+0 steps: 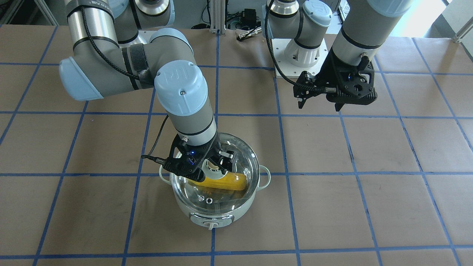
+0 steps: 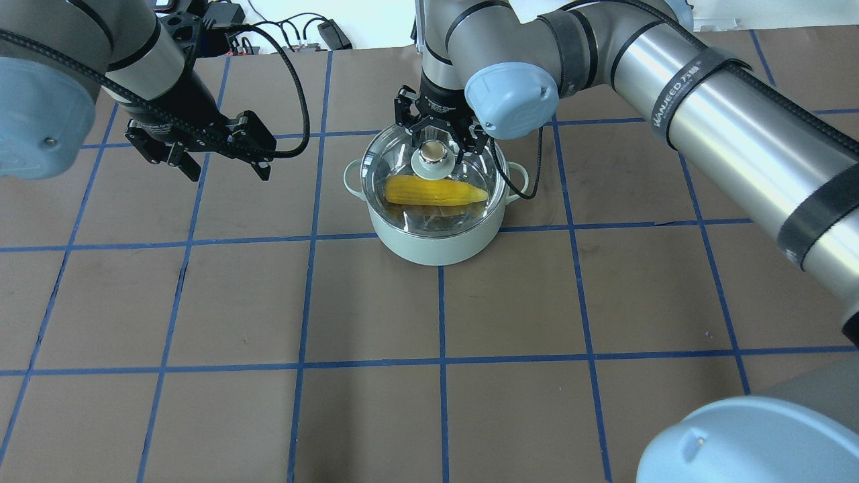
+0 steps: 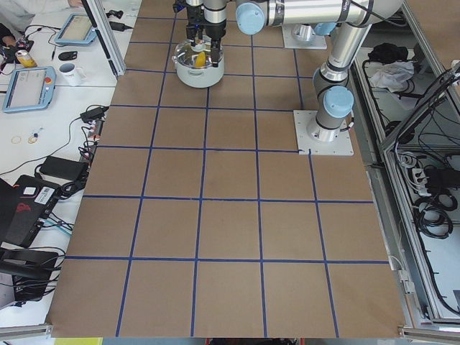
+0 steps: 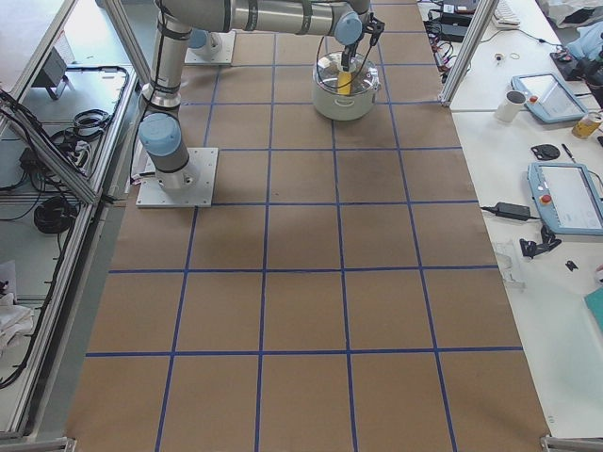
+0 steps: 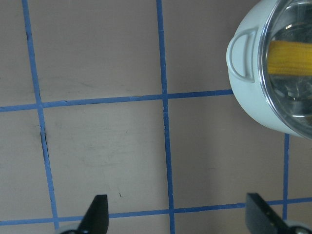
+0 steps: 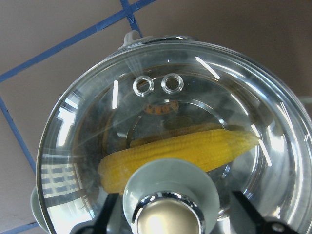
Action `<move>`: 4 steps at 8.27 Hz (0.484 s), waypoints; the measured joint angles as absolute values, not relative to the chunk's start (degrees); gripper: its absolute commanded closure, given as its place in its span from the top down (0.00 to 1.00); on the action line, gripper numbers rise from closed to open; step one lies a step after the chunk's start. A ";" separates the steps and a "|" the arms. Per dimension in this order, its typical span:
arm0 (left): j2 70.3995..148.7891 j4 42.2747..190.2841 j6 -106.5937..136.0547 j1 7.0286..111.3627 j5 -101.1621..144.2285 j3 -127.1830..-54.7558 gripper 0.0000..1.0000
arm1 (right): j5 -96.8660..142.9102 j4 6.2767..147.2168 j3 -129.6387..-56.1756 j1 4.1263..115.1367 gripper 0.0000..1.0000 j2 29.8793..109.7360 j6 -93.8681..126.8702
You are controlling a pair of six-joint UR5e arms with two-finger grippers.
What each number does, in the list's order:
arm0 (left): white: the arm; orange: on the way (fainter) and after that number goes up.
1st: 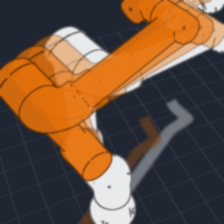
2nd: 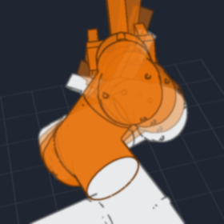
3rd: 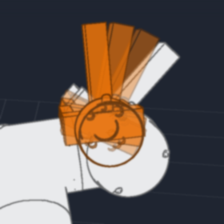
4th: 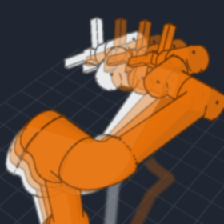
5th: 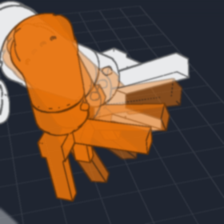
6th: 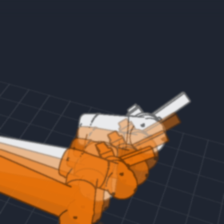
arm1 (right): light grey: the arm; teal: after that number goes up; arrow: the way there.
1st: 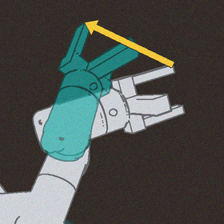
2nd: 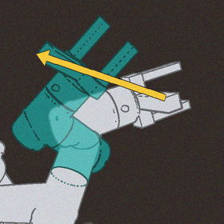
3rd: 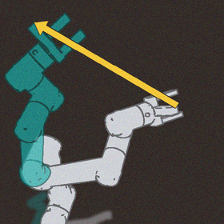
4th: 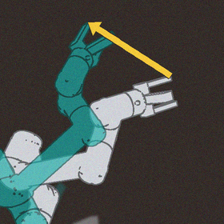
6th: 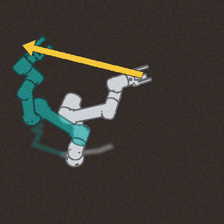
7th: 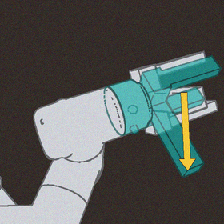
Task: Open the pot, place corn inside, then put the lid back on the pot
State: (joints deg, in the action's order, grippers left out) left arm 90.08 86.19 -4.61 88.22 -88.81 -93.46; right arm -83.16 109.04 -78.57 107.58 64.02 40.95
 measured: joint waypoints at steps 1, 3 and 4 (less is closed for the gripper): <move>90.11 86.05 -4.59 88.23 -88.83 -93.48 1.00 | -83.15 109.06 -78.57 107.58 0.91 64.01 40.83; 90.17 85.90 -4.57 88.25 -88.82 -93.68 1.00 | -83.43 108.95 -78.35 107.57 0.98 64.38 39.96; 90.21 85.84 -4.53 88.29 -88.79 -93.68 1.00 | -84.03 108.38 -78.11 107.50 1.00 65.11 37.51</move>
State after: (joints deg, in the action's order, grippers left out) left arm 90.21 85.84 -4.53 88.29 -88.79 -93.68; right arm -84.03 108.38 -78.11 107.50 65.11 37.51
